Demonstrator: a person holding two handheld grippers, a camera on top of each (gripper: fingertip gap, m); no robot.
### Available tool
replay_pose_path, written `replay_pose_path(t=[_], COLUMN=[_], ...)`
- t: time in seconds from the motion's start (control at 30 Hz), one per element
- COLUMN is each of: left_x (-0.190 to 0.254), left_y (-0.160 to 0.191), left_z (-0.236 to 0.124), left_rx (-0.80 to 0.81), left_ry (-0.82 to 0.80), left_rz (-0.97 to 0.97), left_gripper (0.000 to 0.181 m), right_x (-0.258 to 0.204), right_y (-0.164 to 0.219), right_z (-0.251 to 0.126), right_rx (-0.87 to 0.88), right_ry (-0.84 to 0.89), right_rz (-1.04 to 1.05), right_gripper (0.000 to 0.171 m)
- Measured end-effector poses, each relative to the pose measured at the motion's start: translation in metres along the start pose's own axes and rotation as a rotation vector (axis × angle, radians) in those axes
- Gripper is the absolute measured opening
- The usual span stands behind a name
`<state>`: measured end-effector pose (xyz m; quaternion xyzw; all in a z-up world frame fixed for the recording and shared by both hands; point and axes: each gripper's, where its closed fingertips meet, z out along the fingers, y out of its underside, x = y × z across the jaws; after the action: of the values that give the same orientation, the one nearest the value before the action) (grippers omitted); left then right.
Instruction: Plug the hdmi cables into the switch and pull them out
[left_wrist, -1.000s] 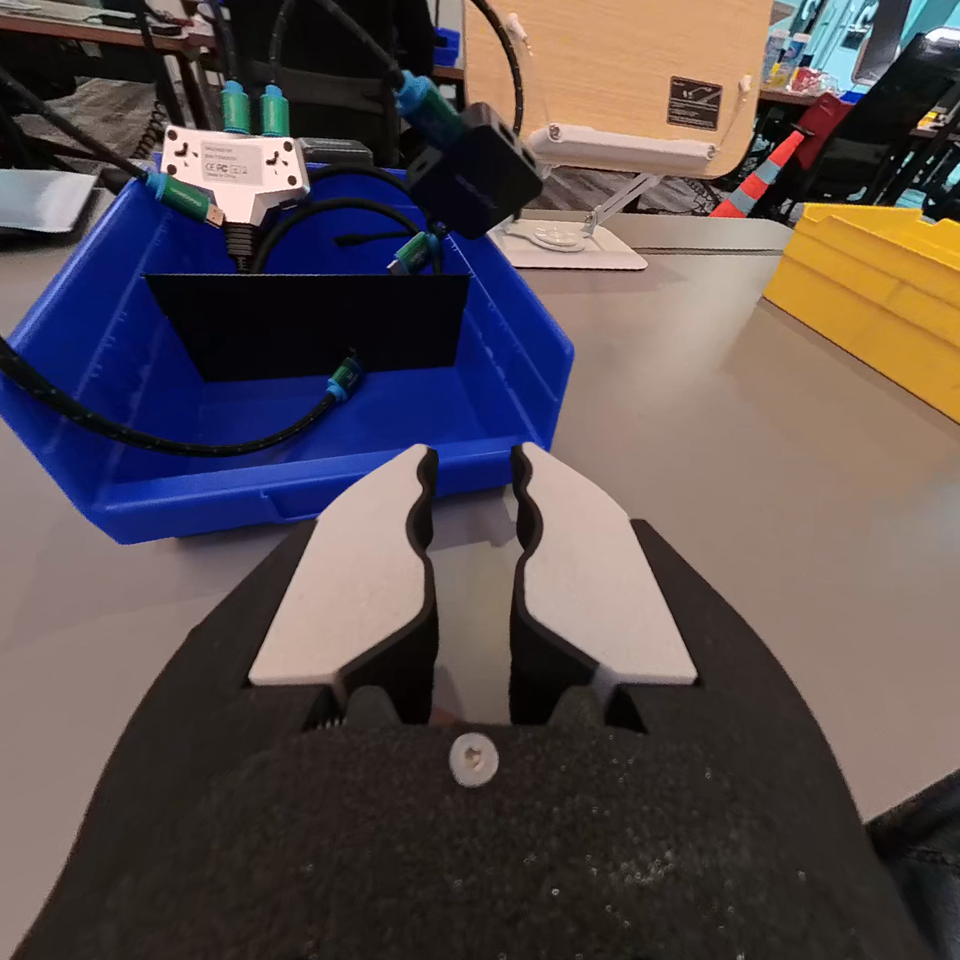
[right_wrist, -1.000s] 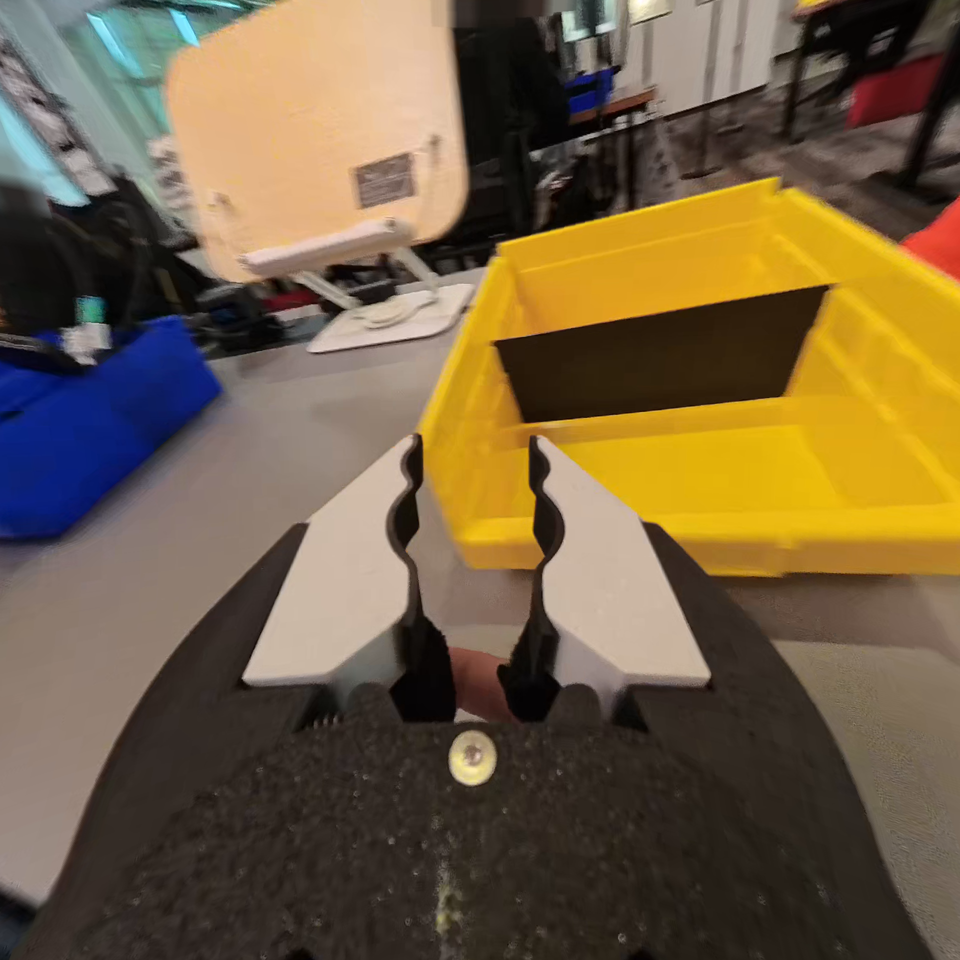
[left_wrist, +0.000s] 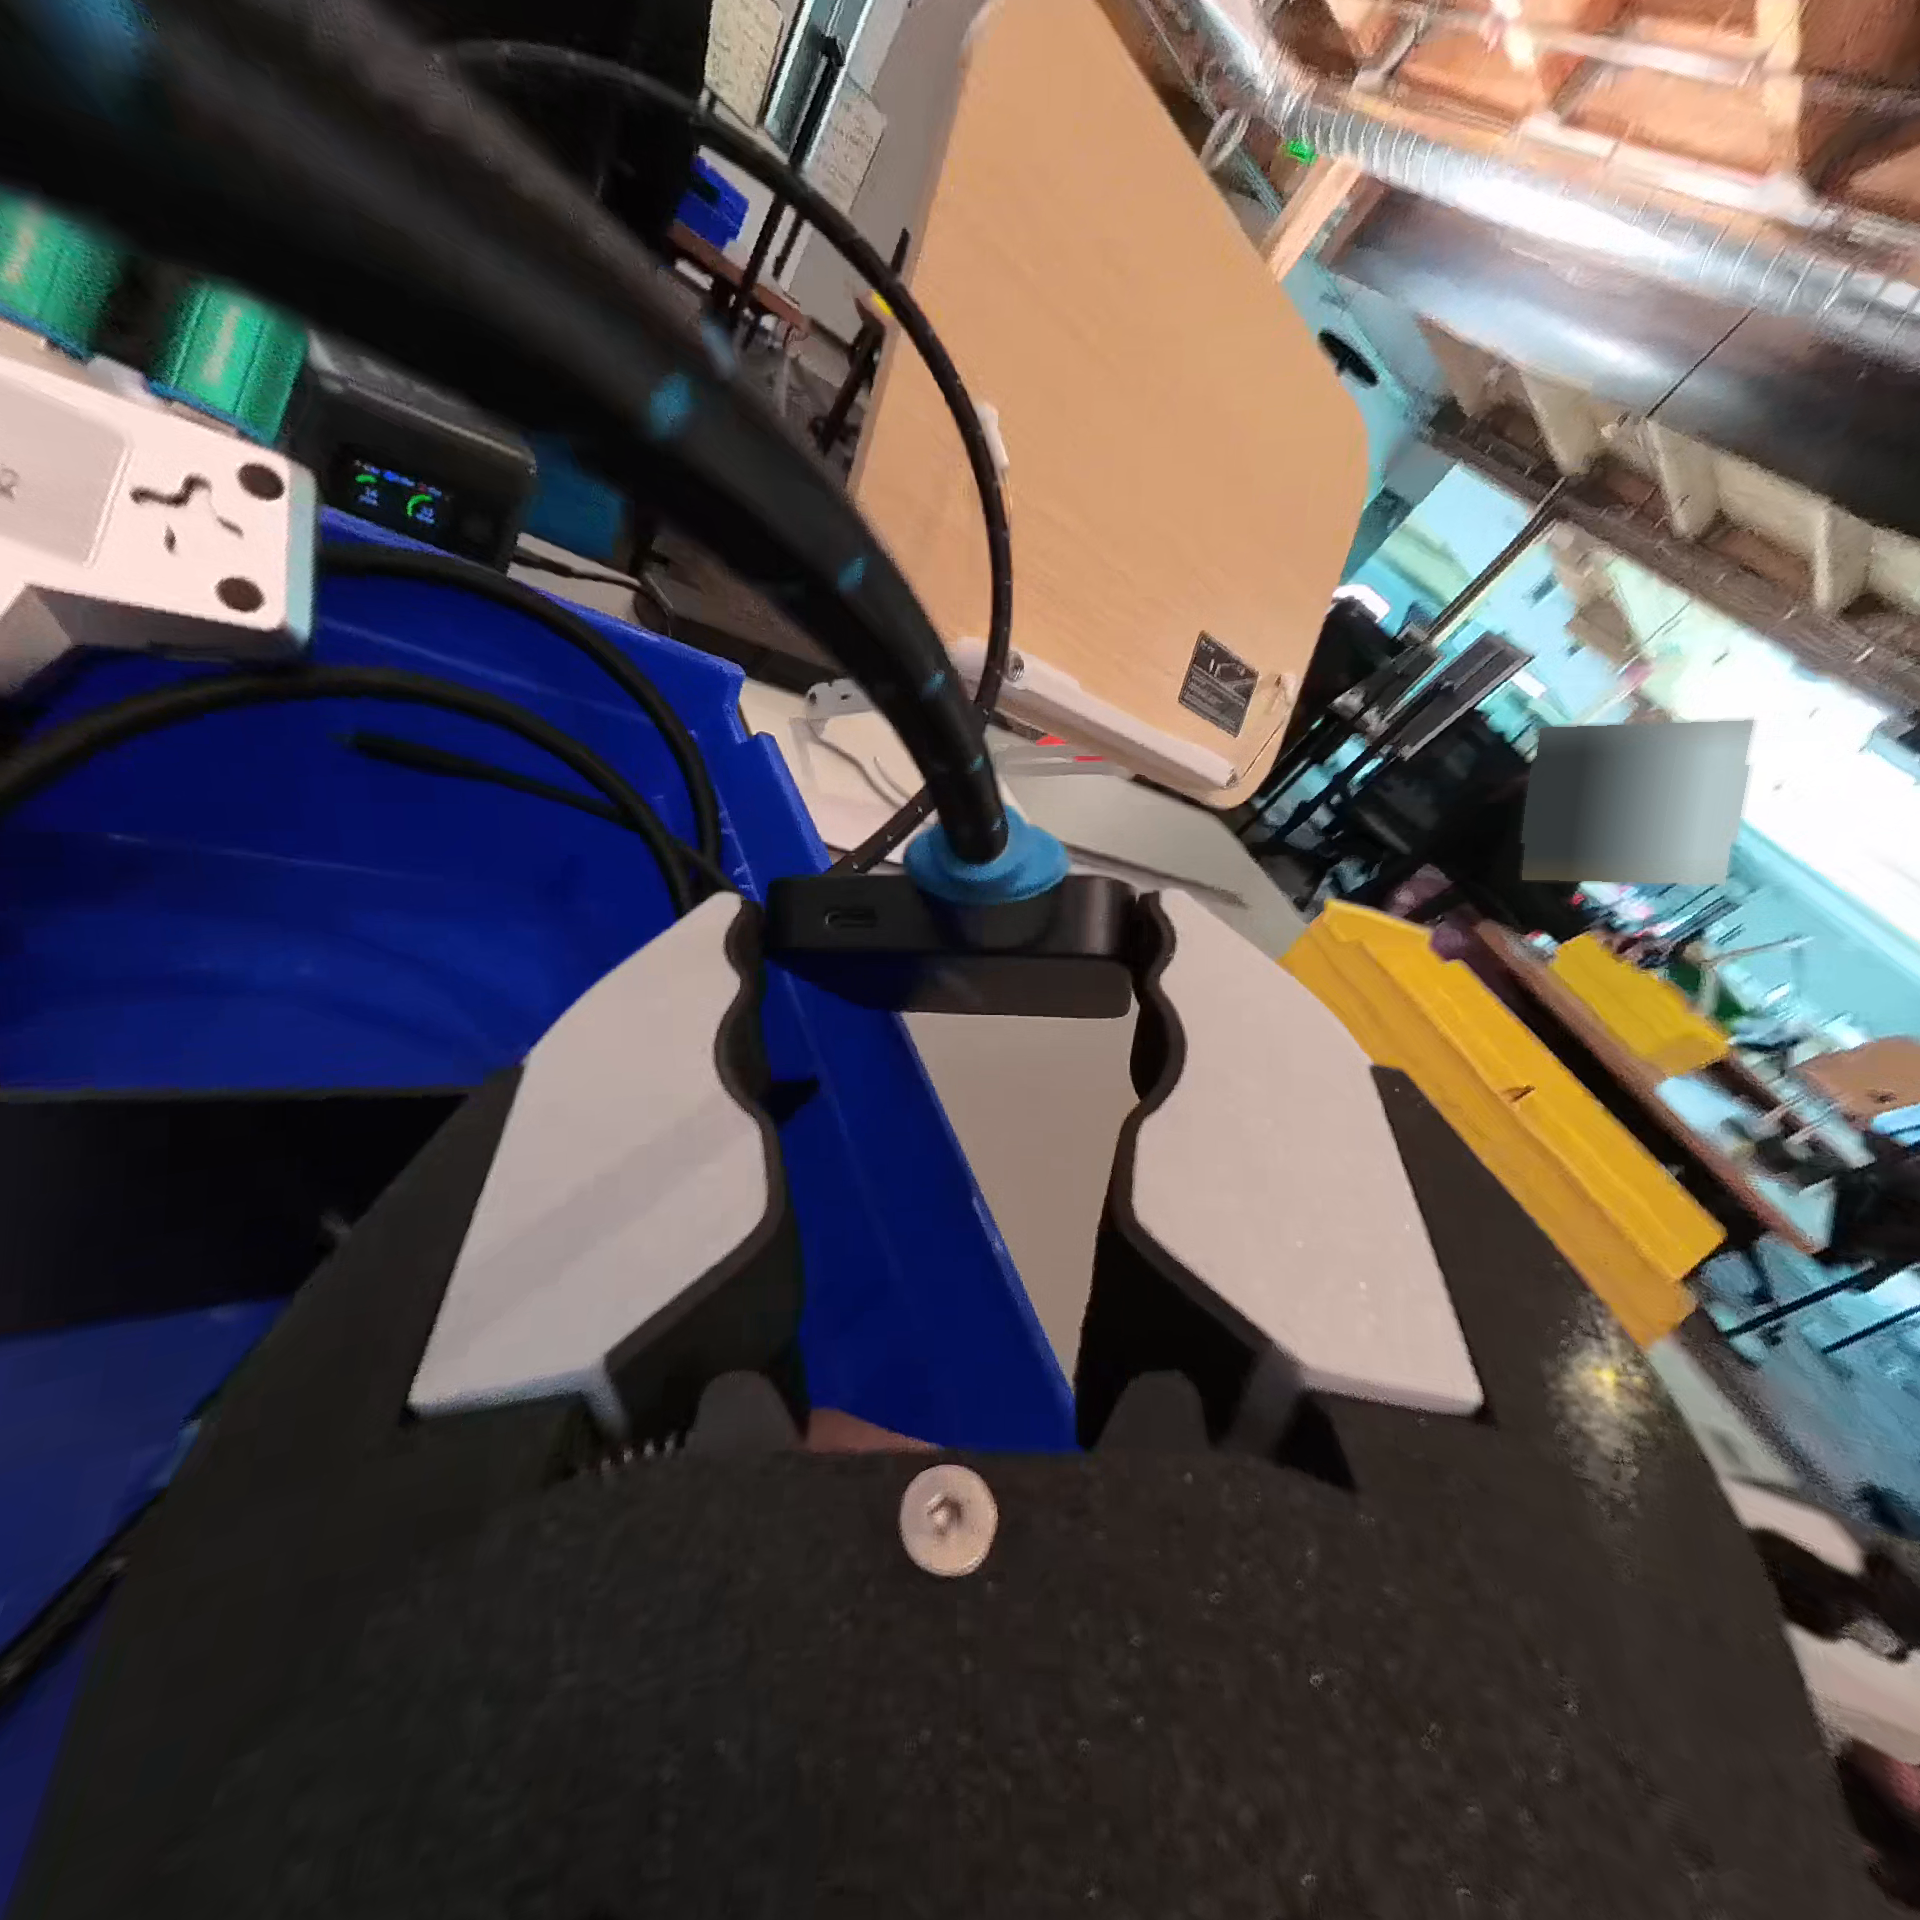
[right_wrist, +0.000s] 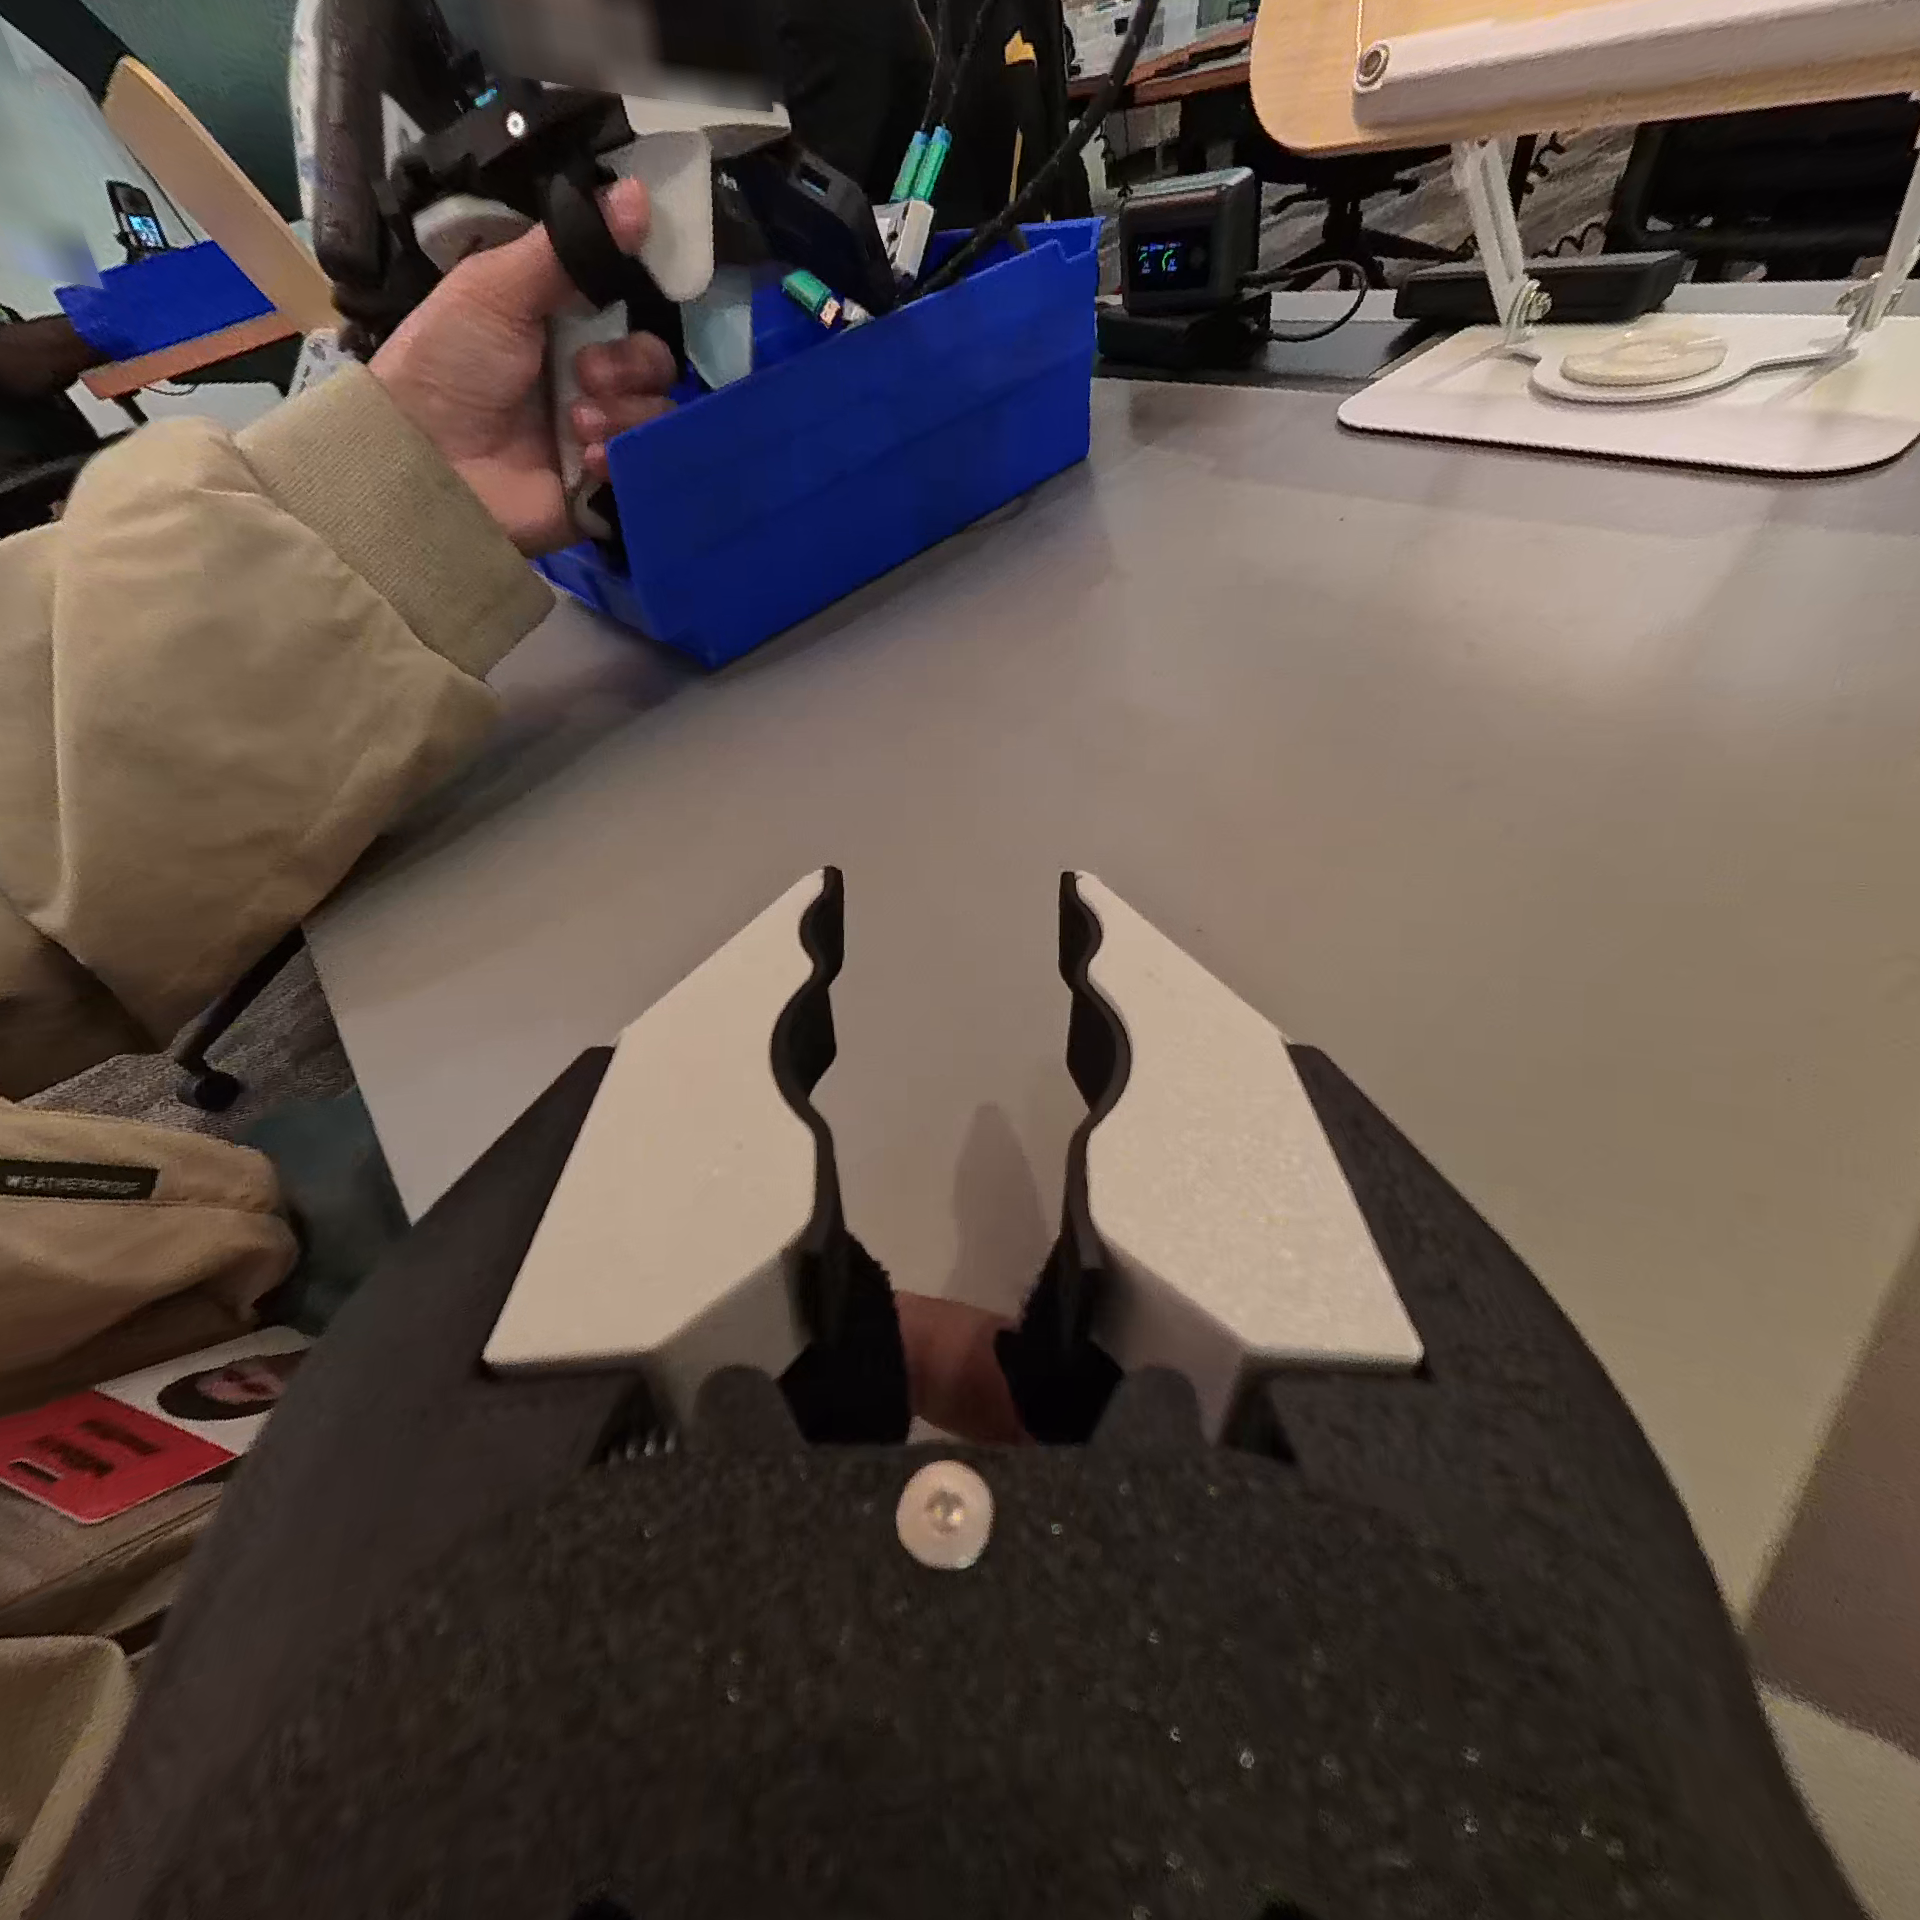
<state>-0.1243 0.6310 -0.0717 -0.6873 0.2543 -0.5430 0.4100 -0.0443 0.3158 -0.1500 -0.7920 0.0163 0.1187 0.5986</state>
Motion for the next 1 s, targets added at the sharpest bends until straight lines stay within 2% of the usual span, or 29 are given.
replay_pose_path(t=[0.1, 0.23, 0.37, 0.43, 0.53, 0.7, 0.77, 0.9, 1.0], left_x=[0.028, 0.091, 0.164, 0.198, 0.230, 0.237, 0.234, 0.237, 0.240], left_y=[-0.017, -0.069, -0.122, -0.128, -0.095, 0.021, 0.059, 0.101, 0.124], left_z=[-0.002, -0.010, -0.022, -0.024, -0.012, 0.031, 0.044, 0.051, 0.050], left_rx=[0.022, 0.121, 0.270, 0.312, 0.293, 0.086, -0.005, -0.110, -0.166], left_ry=[0.007, 0.038, 0.132, 0.186, 0.251, 0.283, 0.294, 0.322, 0.313], left_rz=[0.210, 0.489, 0.615, 0.643, 0.632, 0.587, 0.537, 0.494, 0.559], left_gripper=[0.068, 0.068, 0.068, 0.068, 0.068, 0.067, 0.067, 0.068, 0.068], right_x=[0.000, -0.002, -0.006, -0.005, 0.011, 0.022, 0.023, 0.029, 0.031], right_y=[-0.001, -0.007, -0.014, -0.020, -0.037, -0.102, -0.116, -0.120, -0.115], right_z=[0.003, 0.006, 0.006, 0.006, 0.004, 0.002, 0.007, 0.023, 0.036], right_rx=[0.003, 0.019, 0.039, 0.057, 0.098, 0.149, 0.116, 0.105, 0.068], right_ry=[-0.006, -0.010, 0.001, 0.026, 0.147, 0.319, 0.373, 0.391, 0.373], right_rz=[0.013, 0.009, -0.024, -0.072, -0.172, -0.500, -0.693, -0.876, -0.942], right_gripper=[0.040, 0.040, 0.041, 0.042, 0.047, 0.067, 0.062, 0.058, 0.057])
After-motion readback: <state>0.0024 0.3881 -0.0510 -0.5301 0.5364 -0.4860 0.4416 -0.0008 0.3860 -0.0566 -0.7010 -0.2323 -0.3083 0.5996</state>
